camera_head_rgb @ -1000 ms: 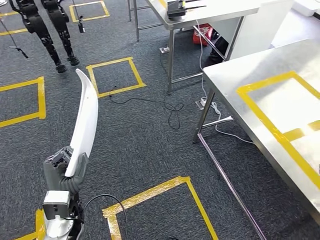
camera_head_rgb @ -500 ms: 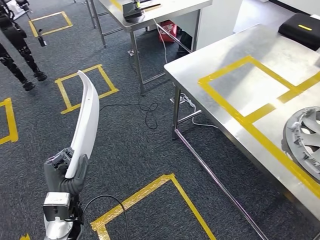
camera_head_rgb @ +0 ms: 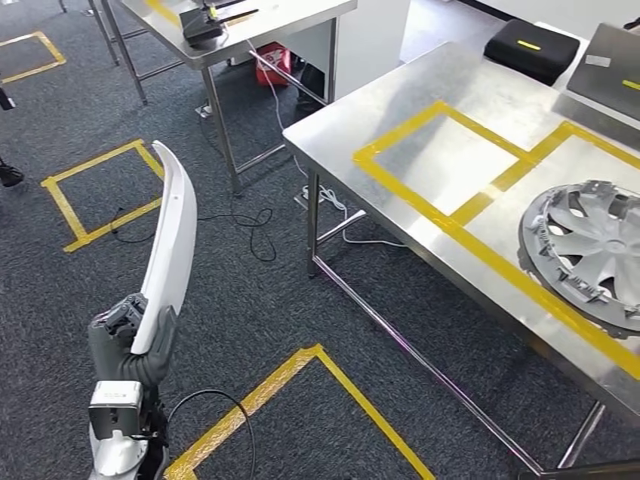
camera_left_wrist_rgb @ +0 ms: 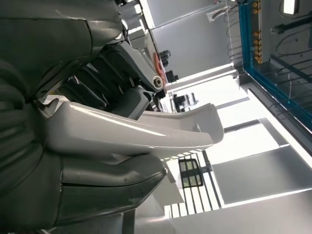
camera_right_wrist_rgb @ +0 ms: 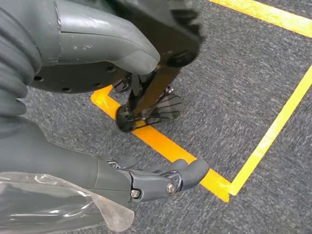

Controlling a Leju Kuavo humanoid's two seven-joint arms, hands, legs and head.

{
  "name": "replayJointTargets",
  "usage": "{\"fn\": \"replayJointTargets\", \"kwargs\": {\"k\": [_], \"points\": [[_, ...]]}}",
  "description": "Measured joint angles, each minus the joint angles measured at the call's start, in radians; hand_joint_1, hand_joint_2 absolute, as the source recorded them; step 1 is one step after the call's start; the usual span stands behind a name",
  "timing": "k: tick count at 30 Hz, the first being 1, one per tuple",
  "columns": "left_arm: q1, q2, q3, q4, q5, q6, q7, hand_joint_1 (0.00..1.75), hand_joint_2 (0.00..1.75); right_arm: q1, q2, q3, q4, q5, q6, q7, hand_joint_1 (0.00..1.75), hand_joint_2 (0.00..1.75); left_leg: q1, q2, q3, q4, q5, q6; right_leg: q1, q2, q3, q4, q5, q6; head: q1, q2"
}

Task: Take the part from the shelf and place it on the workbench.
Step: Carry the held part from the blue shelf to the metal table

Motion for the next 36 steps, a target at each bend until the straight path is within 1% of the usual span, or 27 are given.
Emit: {"fn": "replayJointTargets", "kwargs": {"k": [1, 2, 3, 5, 6, 7, 10, 12, 14, 15, 16, 17, 19, 20, 21, 22, 25, 26, 27, 29, 30, 31, 32, 33, 34, 35, 36], "points": [[0.0, 0.0, 0.0, 0.001, 0.0, 0.0, 0.0, 1.75, 1.75, 0.001, 0.0, 0.0, 0.0, 0.001, 0.002, 0.0, 0.0, 1.75, 0.0, 0.006, 0.0, 0.0, -0.001, 0.0, -0.001, -0.002, -0.001, 0.007, 0.007, 0.002, 0.0, 0.0], [0.0, 0.0, 0.0, 0.002, 0.0, 0.0, 0.0, 1.75, 1.75, 0.002, 0.0, 0.0, 0.0, 0.002, 0.005, 0.0, 0.0, 1.75, 0.0, 0.01, 0.001, 0.001, -0.001, -0.001, -0.002, -0.004, 0.02, -0.029, 0.032, 0.002, 0.0, 0.0], [-0.001, 0.0, 0.0, 0.003, 0.0, 0.0, 0.0, 1.75, 1.75, 0.003, 0.0, 0.0, 0.0, 0.004, 0.007, -0.001, 0.0, 1.75, 0.0, 0.013, 0.002, 0.001, -0.002, -0.002, -0.003, -0.007, 0.057, -0.096, 0.066, 0.001, 0.0, 0.0], [-0.001, 0.0, 0.0, 0.003, 0.001, 0.0, 0.0, 1.75, 1.75, 0.001, 0.0, 0.0, 0.0, 0.007, 0.011, -0.002, 0.0, 1.75, -0.003, 0.015, 0.004, 0.002, -0.005, -0.009, 0.0, -0.016, 0.133, -0.23, 0.106, -0.007, 0.0, 0.0], [-0.002, 0.0, 0.0, 0.003, 0.002, 0.0, 0.0, 1.75, 1.75, 0.001, 0.0, 0.0, 0.0, 0.008, 0.013, -0.002, 0.0, 1.75, -0.004, 0.016, 0.004, 0.003, -0.006, -0.014, 0.002, -0.019, 0.154, -0.266, 0.111, -0.011, 0.0, 0.0], [-0.002, 0.0, 0.0, 0.004, 0.003, 0.0, 0.0, 1.75, 1.75, 0.0, 0.0, 0.0, 0.0, 0.009, 0.014, -0.002, 0.0, 1.75, -0.005, 0.017, 0.003, 0.003, -0.006, -0.019, 0.004, -0.019, 0.162, -0.276, 0.107, -0.016, -0.001, 0.0], [-0.002, 0.0, 0.0, 0.004, 0.004, 0.0, 0.0, 1.75, 1.75, 0.002, 0.0, 0.0, 0.0, 0.011, 0.015, -0.003, 0.0, 1.75, -0.002, 0.015, 0.003, 0.012, -0.015, -0.037, 0.003, -0.015, 0.167, -0.283, 0.11, -0.033, -0.002, 0.0], [-0.003, 0.001, 0.0, 0.004, 0.004, 0.001, 0.0, 1.75, 1.75, 0.001, 0.0, 0.0, 0.0, 0.012, 0.015, -0.003, 0.0, 1.75, 0.0, 0.008, -0.027, 0.085, -0.056, -0.047, -0.001, -0.013, 0.175, -0.289, 0.11, -0.046, -0.003, 0.0], [-0.002, 0.002, 0.0, 0.006, 0.004, 0.003, 0.0, 1.75, 1.75, 0.0, 0.0, 0.0, 0.0, 0.012, 0.015, -0.003, 0.0, 1.75, 0.0, 0.004, -0.092, 0.217, -0.111, -0.052, 0.0, -0.01, 0.179, -0.289, 0.106, -0.055, -0.004, 0.0], [-0.001, 0.003, 0.0, 0.008, 0.004, 0.005, 0.0, 1.75, 1.75, 0.001, 0.0, 0.0, 0.0, 0.012, 0.015, -0.003, 0.0, 1.75, 0.0, 0.004, -0.12, 0.267, -0.123, -0.054, 0.001, -0.008, 0.181, -0.289, 0.104, -0.056, -0.004, 0.0], [-0.001, 0.003, 0.0, 0.01, 0.005, 0.006, 0.0, 1.75, 1.75, 0.002, 0.0, 0.0, 0.0, 0.013, 0.015, -0.003, 0.0, 1.75, 0.0, 0.004, -0.133, 0.285, -0.115, -0.055, 0.001, -0.005, 0.184, -0.288, 0.101, -0.056, -0.004, 0.0], [-0.001, 0.004, 0.0, 0.012, 0.005, 0.007, 0.0, 1.75, 1.75, 0.002, 0.0, 0.0, 0.0, 0.014, 0.015, -0.002, 0.0, 1.75, 0.0, 0.003, -0.128, 0.264, -0.089, -0.054, 0.001, -0.001, 0.188, -0.288, 0.098, -0.055, -0.004, 0.0], [-0.001, 0.005, 0.0, 0.013, 0.005, 0.008, 0.0, 1.75, 1.75, 0.003, 0.0, 0.0, 0.0, 0.015, 0.015, -0.002, 0.0, 1.75, 0.0, 0.002, -0.076, 0.143, -0.017, -0.047, 0.001, 0.005, 0.199, -0.288, 0.09, -0.05, -0.004, 0.0], [-0.002, 0.005, 0.0, 0.013, 0.005, 0.009, 0.0, 1.75, 1.75, 0.002, 0.0, 0.0, 0.0, 0.016, 0.015, -0.002, 0.0, 1.75, -0.001, 0.0, -0.048, 0.08, 0.004, -0.043, 0.002, 0.008, 0.202, -0.286, 0.084, -0.045, -0.004, 0.0], [-0.002, 0.005, 0.0, 0.013, 0.005, 0.009, 0.0, 1.75, 1.75, 0.002, 0.0, 0.0, 0.0, 0.016, 0.015, -0.002, 0.0, 1.75, -0.002, -0.001, -0.028, 0.038, 0.013, -0.038, 0.004, 0.009, 0.204, -0.286, 0.081, -0.039, -0.003, 0.0], [-0.003, 0.006, 0.0, 0.014, 0.005, 0.01, 0.001, 1.75, 1.75, 0.002, 0.0, 0.0, 0.0, 0.016, 0.015, -0.002, 0.0, 1.75, -0.003, -0.003, -0.02, 0.017, 0.009, -0.032, 0.005, 0.01, 0.205, -0.284, 0.079, -0.032, -0.002, 0.0], [-0.003, 0.006, 0.001, 0.015, 0.006, 0.01, 0.001, 1.75, 1.75, 0.002, 0.0, 0.0, 0.0, 0.017, 0.015, -0.002, 0.0, 1.75, -0.002, -0.003, -0.012, 0.006, 0.002, -0.014, 0.005, 0.008, 0.204, -0.272, 0.075, -0.018, 0.0, 0.0], [-0.004, 0.006, 0.001, 0.015, 0.006, 0.009, 0.001, 1.75, 1.75, 0.002, 0.0, 0.0, 0.0, 0.018, 0.016, -0.002, 0.0, 1.75, -0.001, -0.003, -0.007, 0.004, 0.001, -0.008, 0.005, 0.005, 0.19, -0.249, 0.063, -0.015, 0.003, 0.0], [-0.005, 0.005, 0.001, 0.015, 0.006, 0.009, 0.001, 1.75, 1.75, 0.001, 0.0, 0.0, 0.0, 0.018, 0.016, -0.002, 0.0, 1.75, 0.001, -0.003, -0.003, 0.002, 0.0, -0.004, 0.004, 0.003, 0.164, -0.205, 0.044, -0.012, 0.005, 0.0], [-0.006, 0.004, 0.001, 0.015, 0.006, 0.009, 0.001, 1.75, 1.75, 0.001, 0.0, 0.001, 0.0, 0.02, 0.016, -0.002, 0.0, 1.75, -0.001, -0.001, 0.001, 0.002, -0.006, 0.002, 0.004, 0.0, 0.083, -0.071, -0.005, -0.006, 0.008, 0.0], [-0.006, 0.004, 0.001, 0.016, 0.006, 0.009, 0.001, 1.75, 1.75, 0.002, 0.0, 0.001, 0.0, 0.02, 0.016, -0.002, 0.0, 1.75, -0.001, -0.001, 0.003, 0.002, -0.01, 0.003, 0.004, -0.001, 0.042, -0.014, -0.019, -0.004, 0.009, 0.0], [-0.006, 0.004, 0.001, 0.017, 0.007, 0.009, 0.001, 1.75, 1.75, 0.004, 0.0, 0.001, 0.0, 0.021, 0.016, -0.002, 0.0, 1.75, -0.002, -0.001, 0.008, 0.002, -0.014, 0.004, 0.004, -0.001, 0.016, 0.014, -0.016, -0.003, 0.009, 0.0], [-0.006, 0.004, 0.001, 0.017, 0.007, 0.009, 0.001, 1.75, 1.75, 0.006, 0.0, 0.0, 0.0, 0.022, 0.016, -0.002, 0.0, 1.75, -0.002, -0.001, 0.015, 0.002, -0.02, 0.003, 0.004, -0.001, 0.009, 0.002, 0.008, -0.004, 0.009, 0.0], [-0.006, 0.004, 0.001, 0.018, 0.007, 0.009, 0.001, 1.75, 1.75, 0.008, 0.0, 0.0, 0.0, 0.023, 0.016, -0.002, 0.0, 1.75, -0.002, -0.002, 0.024, 0.002, -0.027, 0.002, 0.004, -0.001, 0.021, -0.047, 0.05, -0.006, 0.009, 0.0], [-0.006, 0.004, 0.001, 0.018, 0.007, 0.009, 0.001, 1.75, 1.75, 0.009, 0.0, 0.0, 0.0, 0.024, 0.016, -0.002, 0.0, 1.75, -0.002, -0.002, 0.035, 0.002, -0.035, -0.001, 0.004, -0.003, 0.045, -0.116, 0.098, -0.01, 0.009, 0.0], [-0.007, 0.004, 0.001, 0.019, 0.007, 0.009, 0.001, 1.75, 1.75, 0.009, 0.0, 0.0, 0.0, 0.024, 0.016, -0.002, 0.0, 1.75, -0.003, -0.002, 0.045, 0.002, -0.042, -0.004, 0.006, -0.006, 0.067, -0.179, 0.125, -0.014, 0.009, 0.0], [-0.007, 0.004, 0.001, 0.019, 0.007, 0.009, 0.001, 1.75, 1.75, 0.009, 0.0, 0.001, 0.0, 0.024, 0.016, -0.002, 0.0, 1.75, -0.003, -0.002, 0.05, 0.002, -0.049, -0.01, 0.009, -0.009, 0.089, -0.225, 0.133, -0.019, 0.008, 0.0]]}}
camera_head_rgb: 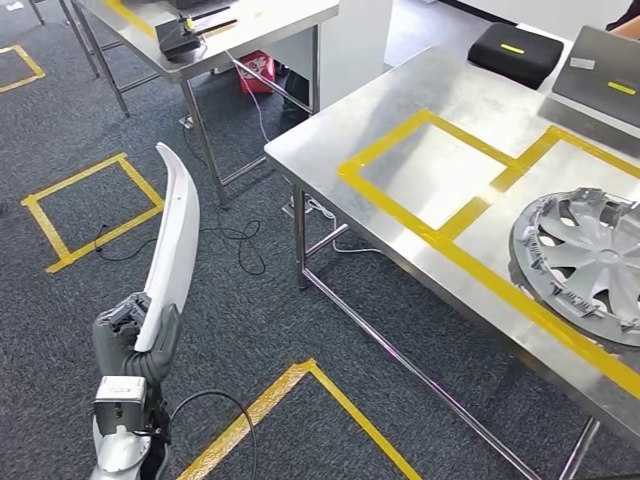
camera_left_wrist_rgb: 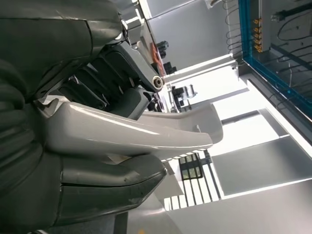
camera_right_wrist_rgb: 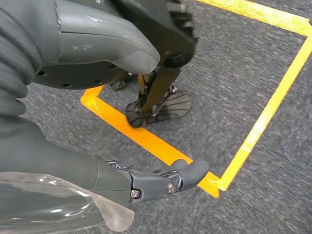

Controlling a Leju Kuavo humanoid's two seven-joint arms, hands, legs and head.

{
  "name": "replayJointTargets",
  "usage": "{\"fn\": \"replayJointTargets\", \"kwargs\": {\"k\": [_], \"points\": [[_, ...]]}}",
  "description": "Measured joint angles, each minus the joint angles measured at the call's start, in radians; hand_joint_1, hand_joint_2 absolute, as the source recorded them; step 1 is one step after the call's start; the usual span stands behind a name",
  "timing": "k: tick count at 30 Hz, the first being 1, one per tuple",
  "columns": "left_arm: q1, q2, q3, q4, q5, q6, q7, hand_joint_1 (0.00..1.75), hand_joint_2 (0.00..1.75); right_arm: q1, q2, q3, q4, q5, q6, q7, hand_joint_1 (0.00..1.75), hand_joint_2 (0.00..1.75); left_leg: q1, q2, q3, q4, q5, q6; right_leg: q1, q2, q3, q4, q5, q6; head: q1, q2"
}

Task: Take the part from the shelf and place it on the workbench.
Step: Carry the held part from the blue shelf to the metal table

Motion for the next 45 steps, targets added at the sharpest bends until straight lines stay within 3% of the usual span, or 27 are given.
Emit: {"fn": "replayJointTargets", "kwargs": {"k": [3, 5, 8, 10, 11, 12, 14, 15, 16, 18, 19, 21, 23, 25, 26, 27, 29, 30, 32, 34, 35, 36, 38, 40, 41, 43, 45], "points": [[0.0, 0.0, 0.0, 0.001, 0.0, 0.0, 0.0, 1.75, 1.75, 0.002, 0.0, 0.0, 0.0, 0.0, 0.001, 0.0, 0.0, 1.75, -0.001, 0.001, 0.013, 0.008, -0.01, -0.019, 0.006, -0.004, 0.028, -0.036, -0.016, -0.022, -0.003, 0.0], [-0.001, 0.0, 0.0, 0.001, 0.0, 0.0, 0.0, 1.75, 1.75, 0.004, 0.0, 0.0, 0.0, 0.001, 0.002, 0.0, 0.0, 1.75, -0.001, 0.0, 0.008, 0.048, -0.016, -0.027, 0.003, -0.002, 0.049, -0.043, -0.019, -0.035, -0.006, 0.0], [-0.004, 0.0, 0.0, 0.002, 0.0, 0.0, 0.0, 1.75, 1.75, 0.0, 0.0, 0.0, 0.0, 0.003, 0.003, 0.0, 0.0, 1.75, 0.0, -0.001, -0.08, 0.209, -0.076, -0.035, 0.001, 0.004, 0.082, -0.049, -0.035, -0.048, -0.01, 0.0], [-0.004, 0.001, 0.0, 0.005, 0.001, 0.0, 0.0, 1.75, 1.75, 0.001, 0.0, 0.0, 0.0, 0.004, 0.004, 0.0, 0.0, 1.75, 0.001, -0.001, -0.145, 0.286, -0.11, -0.037, 0.003, 0.014, 0.1, -0.048, -0.051, -0.05, -0.01, 0.0], [-0.004, 0.002, 0.0, 0.007, 0.001, 0.0, 0.001, 1.75, 1.75, 0.002, 0.0, 0.0, 0.0, 0.005, 0.005, 0.0, 0.0, 1.75, 0.0, -0.002, -0.16, 0.282, -0.103, -0.035, 0.003, 0.022, 0.112, -0.048, -0.059, -0.049, -0.01, 0.0], [-0.004, 0.003, 0.0, 0.008, 0.0, 0.0, 0.001, 1.75, 1.75, 0.002, 0.0, 0.0, 0.0, 0.005, 0.006, 0.0, 0.0, 1.75, 0.0, -0.005, -0.16, 0.246, -0.075, -0.032, 0.004, 0.031, 0.125, -0.048, -0.068, -0.048, -0.01, 0.0], [-0.003, 0.004, 0.0, 0.009, 0.0, 0.0, 0.001, 1.75, 1.75, 0.002, 0.0, 0.0, 0.001, 0.005, 0.008, 0.0, 0.0, 1.75, -0.002, -0.032, -0.141, 0.127, 0.027, -0.023, 0.003, 0.05, 0.146, -0.048, -0.087, -0.045, -0.01, 0.0], [-0.003, 0.004, 0.0, 0.009, 0.0, 0.0, 0.001, 1.75, 1.75, 0.002, 0.0, 0.0, 0.001, 0.005, 0.009, 0.001, 0.0, 1.75, -0.004, -0.05, -0.133, 0.075, 0.061, -0.02, 0.001, 0.06, 0.151, -0.049, -0.094, -0.041, -0.009, 0.0], [-0.002, 0.005, 0.0, 0.01, 0.0, 0.0, 0.001, 1.75, 1.75, 0.001, 0.0, 0.0, 0.001, 0.005, 0.009, 0.002, 0.0, 1.75, -0.005, -0.064, -0.127, 0.043, 0.085, -0.017, -0.002, 0.069, 0.151, -0.05, -0.099, -0.035, -0.008, 0.0], [-0.001, 0.005, 0.0, 0.012, 0.0, 0.0, 0.001, 1.75, 1.75, 0.002, 0.0, 0.0, 0.001, 0.006, 0.01, 0.002, 0.0, 1.75, -0.009, -0.064, -0.118, 0.02, 0.085, -0.009, -0.006, 0.084, 0.153, -0.051, -0.098, -0.019, -0.004, 0.0], [-0.002, 0.004, 0.0, 0.012, -0.001, 0.0, 0.001, 1.75, 1.75, 0.003, 0.0, 0.0, 0.001, 0.006, 0.01, 0.003, 0.0, 1.75, -0.008, -0.055, -0.108, 0.013, 0.088, -0.005, -0.007, 0.083, 0.151, -0.046, -0.097, -0.011, -0.005, 0.0], [-0.006, 0.002, -0.001, 0.012, -0.002, 0.0, 0.001, 1.75, 1.75, 0.002, 0.0, 0.0, 0.001, 0.008, 0.01, 0.002, 0.0, 1.75, -0.003, -0.036, -0.083, -0.006, 0.083, 0.005, -0.004, 0.057, 0.123, 0.007, -0.097, 0.0, 0.001, 0.0], [-0.007, 0.001, -0.001, 0.012, -0.005, 0.0, 0.001, 1.75, 1.75, -0.004, -0.001, 0.0, 0.001, 0.009, 0.01, 0.002, 0.0, 1.75, -0.001, -0.016, -0.065, -0.016, 0.075, 0.011, -0.003, 0.022, 0.047, 0.122, -0.127, 0.008, 0.008, 0.0], [-0.007, 0.001, -0.001, 0.013, -0.007, 0.0, 0.001, 1.75, 1.75, -0.006, -0.001, 0.0, 0.001, 0.009, 0.01, 0.002, 0.0, 1.75, 0.0, 0.003, -0.052, -0.017, 0.061, 0.012, -0.006, 0.01, -0.032, 0.216, -0.167, 0.015, 0.009, 0.0], [-0.006, 0.001, -0.001, 0.015, -0.007, 0.0, 0.001, 1.75, 1.75, -0.004, -0.001, 0.0, 0.001, 0.009, 0.01, 0.002, 0.0, 1.75, 0.0, 0.012, -0.043, -0.017, 0.052, 0.011, -0.008, 0.008, -0.054, 0.223, -0.165, 0.018, 0.009, 0.0], [-0.006, 0.001, -0.001, 0.016, -0.008, 0.0, 0.001, 1.75, 1.75, -0.001, -0.001, 0.0, 0.001, 0.009, 0.01, 0.002, 0.0, 1.75, 0.0, 0.021, -0.032, -0.017, 0.043, 0.009, -0.009, 0.004, -0.057, 0.195, -0.138, 0.02, 0.009, 0.0], [-0.007, 0.001, -0.001, 0.018, -0.008, 0.0, 0.001, 1.75, 1.75, 0.002, -0.001, 0.0, 0.001, 0.009, 0.01, 0.002, 0.0, 1.75, 0.001, 0.04, -0.006, -0.017, 0.023, 0.003, -0.01, -0.023, -0.023, 0.071, -0.041, 0.021, 0.009, 0.0], [-0.007, 0.001, -0.001, 0.019, -0.008, 0.0, 0.001, 1.75, 1.75, 0.002, -0.001, 0.0, 0.001, 0.009, 0.01, 0.002, 0.0, 1.75, -0.001, 0.049, 0.005, -0.016, 0.013, -0.002, -0.006, -0.044, -0.006, 0.013, -0.014, 0.019, 0.01, 0.0], [-0.007, 0.002, -0.001, 0.02, -0.009, 0.0, 0.001, 1.75, 1.75, -0.002, -0.001, 0.0, 0.001, 0.009, 0.01, 0.002, 0.0, 1.75, -0.007, 0.067, 0.019, -0.013, -0.003, -0.014, 0.001, -0.071, 0.013, -0.036, 0.002, 0.001, 0.009, 0.0], [-0.008, 0.002, -0.001, 0.021, -0.011, 0.0, 0.001, 1.75, 1.75, -0.003, -0.001, 0.0, 0.001, 0.01, 0.01, 0.002, 0.0, 1.75, -0.009, 0.079, 0.025, -0.002, -0.008, -0.024, 0.002, -0.056, 0.02, -0.036, 0.004, -0.019, 0.007, 0.0], [-0.01, 0.002, -0.002, 0.021, -0.014, -0.001, 0.001, 1.75, 1.75, -0.002, -0.001, 0.0, 0.001, 0.011, 0.01, 0.002, 0.0, 1.75, -0.007, 0.073, 0.021, 0.017, -0.008, -0.029, 0.0, -0.044, 0.025, -0.037, 0.005, -0.025, 0.005, 0.0], [-0.011, 0.002, -0.002, 0.021, -0.019, -0.002, 0.001, 1.75, 1.75, -0.003, -0.001, 0.0, 0.001, 0.012, 0.01, 0.002, 0.0, 1.75, -0.004, 0.059, 0.006, 0.049, -0.014, -0.033, -0.002, -0.032, 0.03, -0.038, 0.004, -0.03, 0.004, 0.0], [-0.014, 0.003, -0.003, 0.024, -0.03, -0.004, 0.001, 1.75, 1.75, -0.007, -0.001, 0.0, 0.001, 0.016, 0.01, 0.002, 0.0, 1.75, 0.0, 0.023, -0.054, 0.157, -0.057, -0.039, -0.003, -0.008, 0.038, -0.04, 0.0, -0.039, 0.001, 0.0], [-0.016, 0.004, -0.005, 0.029, -0.041, -0.008, 0.001, 1.75, 1.75, -0.01, -0.001, 0.0, 0.001, 0.021, 0.01, 0.002, 0.0, 1.75, 0.001, 0.008, -0.12, 0.258, -0.11, -0.042, -0.001, 0.019, 0.04, -0.04, -0.003, -0.044, -0.001, 0.0], [-0.017, 0.004, -0.008, 0.033, -0.048, -0.009, 0.002, 1.75, 1.75, -0.009, -0.001, 0.0, 0.001, 0.023, 0.01, 0.002, 0.0, 1.75, 0.001, 0.006, -0.139, 0.276, -0.114, -0.041, 0.001, 0.033, 0.042, -0.04, -0.004, -0.045, -0.001, 0.0], [-0.026, 0.005, -0.017, 0.041, -0.062, -0.011, 0.003, 1.75, 1.75, -0.008, -0.001, 0.0, 0.001, 0.028, 0.01, 0.002, 0.0, 1.75, 0.0, -0.001, -0.131, 0.213, -0.056, -0.033, 0.003, 0.059, 0.047, -0.04, -0.006, -0.045, -0.001, 0.0], [-0.042, 0.005, -0.028, 0.049, -0.074, -0.013, 0.004, 1.75, 1.75, -0.009, -0.001, 0.001, 0.001, 0.032, 0.011, 0.002, 0.0, 1.75, 0.0, -0.035, -0.091, 0.088, 0.019, -0.019, 0.004, 0.082, 0.049, -0.04, -0.006, -0.042, 0.0, 0.0]]}}
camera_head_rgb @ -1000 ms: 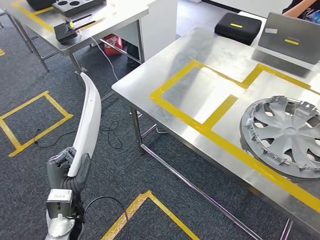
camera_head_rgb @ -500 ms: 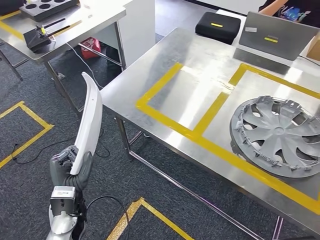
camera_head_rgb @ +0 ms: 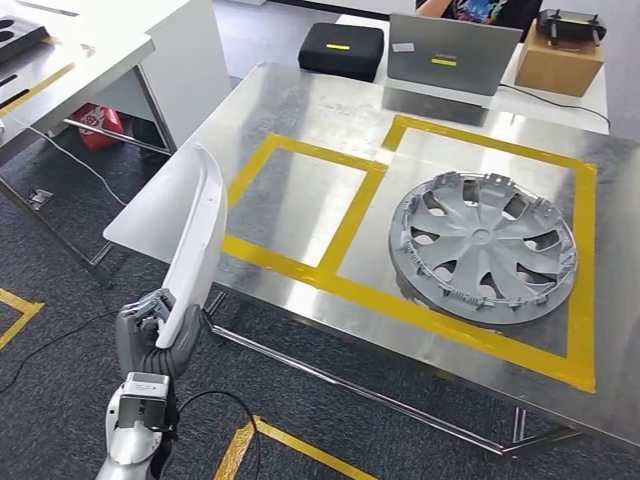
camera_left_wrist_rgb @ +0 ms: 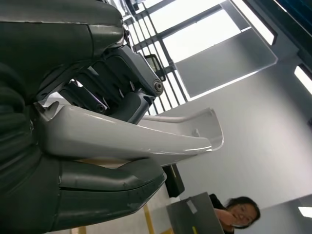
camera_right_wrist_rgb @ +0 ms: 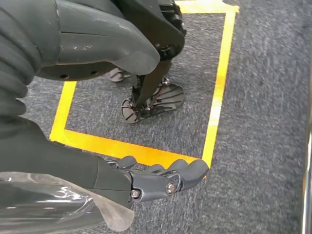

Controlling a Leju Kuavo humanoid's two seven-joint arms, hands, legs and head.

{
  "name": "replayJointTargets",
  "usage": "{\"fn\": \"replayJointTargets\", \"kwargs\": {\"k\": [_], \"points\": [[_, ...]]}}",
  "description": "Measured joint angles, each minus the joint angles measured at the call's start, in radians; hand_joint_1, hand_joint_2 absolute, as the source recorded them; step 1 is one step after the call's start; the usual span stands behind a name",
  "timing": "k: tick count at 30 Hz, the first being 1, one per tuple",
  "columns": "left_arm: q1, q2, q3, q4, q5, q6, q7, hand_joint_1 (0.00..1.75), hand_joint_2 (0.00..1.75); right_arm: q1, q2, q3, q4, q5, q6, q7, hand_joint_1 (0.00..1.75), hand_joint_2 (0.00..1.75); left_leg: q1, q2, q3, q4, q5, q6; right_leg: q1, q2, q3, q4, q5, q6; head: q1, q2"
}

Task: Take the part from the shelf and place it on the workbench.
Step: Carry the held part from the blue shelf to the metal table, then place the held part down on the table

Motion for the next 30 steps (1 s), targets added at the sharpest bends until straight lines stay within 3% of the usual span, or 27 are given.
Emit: {"fn": "replayJointTargets", "kwargs": {"k": [2, 4, 5, 7, 9, 11, 12, 14, 16, 17, 19, 23, 25, 27, 30], "points": [[-0.015, 0.0, -0.007, 0.007, -0.007, 0.0, 0.002, 1.75, 1.75, -0.001, 0.0, 0.002, 0.0, 0.004, 0.001, 0.0, 0.0, 1.75, -0.003, -0.033, 0.02, -0.066, 0.018, 0.011, -0.004, 0.019, -0.005, 0.001, 0.001, 0.009, 0.0, 0.0], [-0.028, 0.0, -0.01, 0.014, -0.009, -0.002, 0.003, 1.75, 1.75, -0.001, -0.001, 0.003, 0.001, 0.009, 0.002, 0.0, 0.0, 1.75, -0.004, -0.029, 0.025, -0.077, 0.021, 0.016, -0.007, 0.037, -0.012, -0.001, 0.002, 0.024, -0.002, 0.0], [-0.037, -0.001, -0.012, 0.017, -0.008, -0.003, 0.004, 1.75, 1.75, 0.0, -0.002, 0.003, 0.001, 0.012, 0.002, 0.0, 0.0, 1.75, -0.002, -0.019, 0.029, -0.083, 0.033, 0.018, -0.006, 0.031, -0.017, 0.001, -0.001, 0.03, -0.001, 0.0], [-0.058, -0.003, -0.016, 0.024, -0.007, -0.006, 0.005, 1.75, 1.75, 0.0, -0.004, 0.005, 0.003, 0.018, 0.002, 0.001, 0.0, 1.75, 0.003, 0.004, 0.035, -0.096, 0.041, 0.027, -0.005, -0.014, -0.044, 0.047, -0.031, 0.043, 0.005, 0.0], [-0.075, -0.003, -0.016, 0.032, -0.009, -0.009, 0.008, 1.75, 1.75, -0.004, -0.005, 0.009, 0.003, 0.024, 0.002, 0.001, 0.0, 1.75, 0.003, 0.028, 0.036, -0.099, 0.041, 0.032, -0.009, -0.062, -0.104, 0.167, -0.092, 0.055, 0.01, 0.0], [-0.091, -0.002, -0.015, 0.046, -0.02, -0.01, 0.018, 1.75, 1.75, -0.005, -0.007, 0.013, 0.004, 0.031, 0.004, 0.001, 0.0, 1.75, 0.002, 0.053, 0.037, -0.098, 0.038, 0.031, -0.014, -0.075, -0.156, 0.267, -0.123, 0.065, 0.01, 0.0], [-0.103, -0.002, -0.015, 0.055, -0.028, -0.011, 0.024, 1.75, 1.75, -0.004, -0.008, 0.015, 0.004, 0.034, 0.004, 0.002, 0.0, 1.75, 0.003, 0.065, 0.037, -0.098, 0.036, 0.03, -0.017, -0.079, -0.155, 0.266, -0.112, 0.069, 0.011, 0.0], [-0.128, -0.002, -0.014, 0.07, -0.043, -0.011, 0.034, 1.75, 1.75, -0.004, -0.012, 0.019, 0.004, 0.039, 0.006, 0.002, 0.0, 1.75, 0.003, 0.084, 0.041, -0.096, 0.031, 0.024, -0.02, -0.097, -0.096, 0.155, -0.049, 0.073, 0.011, 0.0], [-0.155, -0.002, -0.013, 0.083, -0.053, -0.009, 0.041, 1.75, 1.75, -0.008, -0.014, 0.022, 0.005, 0.043, 0.008, 0.001, 0.0, 1.75, -0.001, 0.097, 0.044, -0.093, 0.024, 0.013, -0.017, -0.118, -0.022, 0.03, -0.009, 0.068, 0.01, 0.0], [-0.168, -0.002, -0.013, 0.089, -0.059, -0.007, 0.044, 1.75, 1.75, -0.009, -0.015, 0.024, 0.006, 0.044, 0.01, 0.001, 0.0, 1.75, -0.003, 0.1, 0.045, -0.092, 0.022, 0.007, -0.016, -0.123, -0.003, 0.0, -0.004, 0.062, 0.009, 0.0], [-0.189, -0.001, -0.012, 0.102, -0.072, -0.004, 0.05, 1.75, 1.75, -0.008, -0.015, 0.027, 0.008, 0.047, 0.016, 0.0, 0.0, 1.75, -0.006, 0.106, 0.048, -0.092, 0.021, 0.001, -0.014, -0.117, 0.002, -0.01, -0.005, 0.048, 0.006, 0.0], [-0.245, 0.002, -0.012, 0.145, -0.109, -0.002, 0.073, 1.75, 1.75, -0.007, -0.017, 0.035, 0.015, 0.057, 0.024, -0.004, 0.0, 1.75, -0.006, 0.107, 0.051, -0.096, 0.025, 0.028, -0.014, -0.115, 0.002, -0.014, -0.001, 0.043, 0.004, 0.0], [-0.294, 0.006, -0.012, 0.183, -0.136, 0.0, 0.089, 1.75, 1.75, -0.011, -0.018, 0.043, 0.018, 0.065, 0.026, -0.007, 0.0, 1.75, -0.005, 0.107, 0.052, -0.099, 0.026, 0.032, -0.011, -0.115, 0.002, -0.014, -0.003, 0.041, 0.004, 0.0], [-0.336, 0.008, -0.012, 0.218, -0.165, 0.004, 0.111, 1.75, 1.75, -0.014, -0.019, 0.049, 0.02, 0.072, 0.031, -0.01, 0.0, 1.75, -0.004, 0.107, 0.053, -0.102, 0.028, 0.029, -0.009, -0.115, 0.003, -0.013, -0.004, 0.037, 0.004, 0.0], [-0.387, 0.009, -0.015, 0.269, -0.204, 0.01, 0.142, 1.75, 1.75, -0.016, -0.021, 0.056, 0.022, 0.078, 0.037, -0.012, 0.0, 1.75, -0.002, 0.107, 0.055, -0.106, 0.031, 0.011, -0.008, -0.116, 0.002, -0.012, -0.004, 0.034, 0.004, 0.0]]}}
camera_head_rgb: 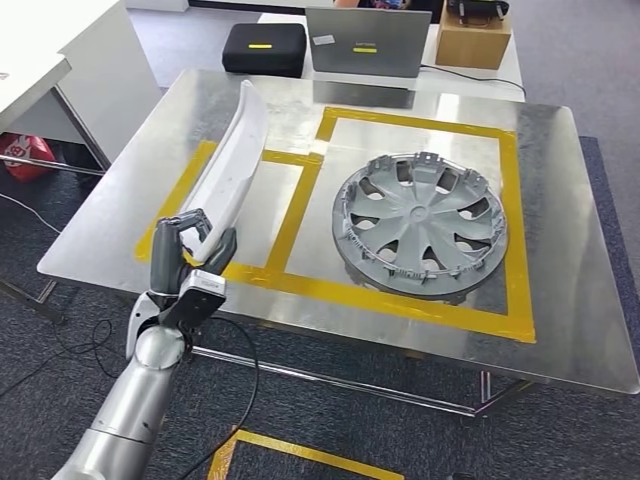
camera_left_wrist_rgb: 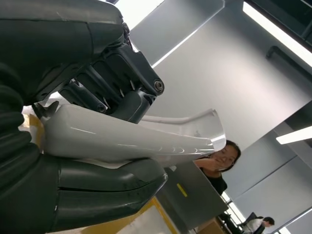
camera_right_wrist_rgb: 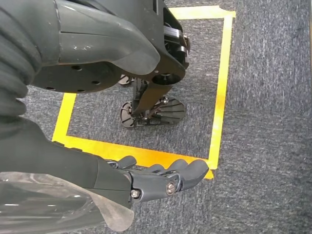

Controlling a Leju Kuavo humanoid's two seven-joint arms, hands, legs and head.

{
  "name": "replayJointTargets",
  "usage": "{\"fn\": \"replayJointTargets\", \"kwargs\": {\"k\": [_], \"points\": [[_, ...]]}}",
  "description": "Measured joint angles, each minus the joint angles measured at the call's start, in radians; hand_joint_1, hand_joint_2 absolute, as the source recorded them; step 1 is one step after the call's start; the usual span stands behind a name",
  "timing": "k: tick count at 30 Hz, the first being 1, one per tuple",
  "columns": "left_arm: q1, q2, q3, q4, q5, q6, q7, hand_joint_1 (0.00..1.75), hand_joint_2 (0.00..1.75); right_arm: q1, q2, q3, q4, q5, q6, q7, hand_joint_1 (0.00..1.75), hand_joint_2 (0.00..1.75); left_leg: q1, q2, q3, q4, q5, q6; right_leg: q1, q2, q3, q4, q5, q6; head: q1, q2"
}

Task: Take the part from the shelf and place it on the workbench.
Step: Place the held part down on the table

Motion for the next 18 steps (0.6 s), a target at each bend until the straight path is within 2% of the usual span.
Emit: {"fn": "replayJointTargets", "kwargs": {"k": [2, 7, 18], "points": [[-0.022, 0.0, -0.001, 0.023, -0.007, 0.003, 0.006, 1.75, 1.75, -0.001, -0.002, 0.004, 0.001, 0.001, 0.001, 0.0, 0.0, 1.75, 0.001, 0.0, 0.0, -0.001, 0.0, -0.011, 0.0, 0.0, 0.0, 0.001, 0.0, -0.001, 0.0, 0.0], [-0.042, 0.0, -0.005, 0.057, -0.022, 0.008, 0.013, 1.75, 1.75, -0.001, -0.005, 0.008, 0.004, 0.001, 0.003, 0.0, 0.0, 1.75, 0.001, 0.0, 0.0, 0.0, 0.0, -0.021, 0.0, 0.0, 0.0, 0.001, 0.001, -0.001, 0.001, 0.0], [-0.184, -0.001, -0.041, 0.19, -0.256, 0.025, 0.128, 1.75, 1.75, -0.002, -0.008, 0.016, 0.007, 0.007, 0.014, 0.004, 0.0, 1.75, -0.006, 0.0, -0.002, 0.004, -0.001, -0.02, -0.007, -0.001, 0.0, 0.0, 0.004, 0.002, 0.0, 0.0]]}}
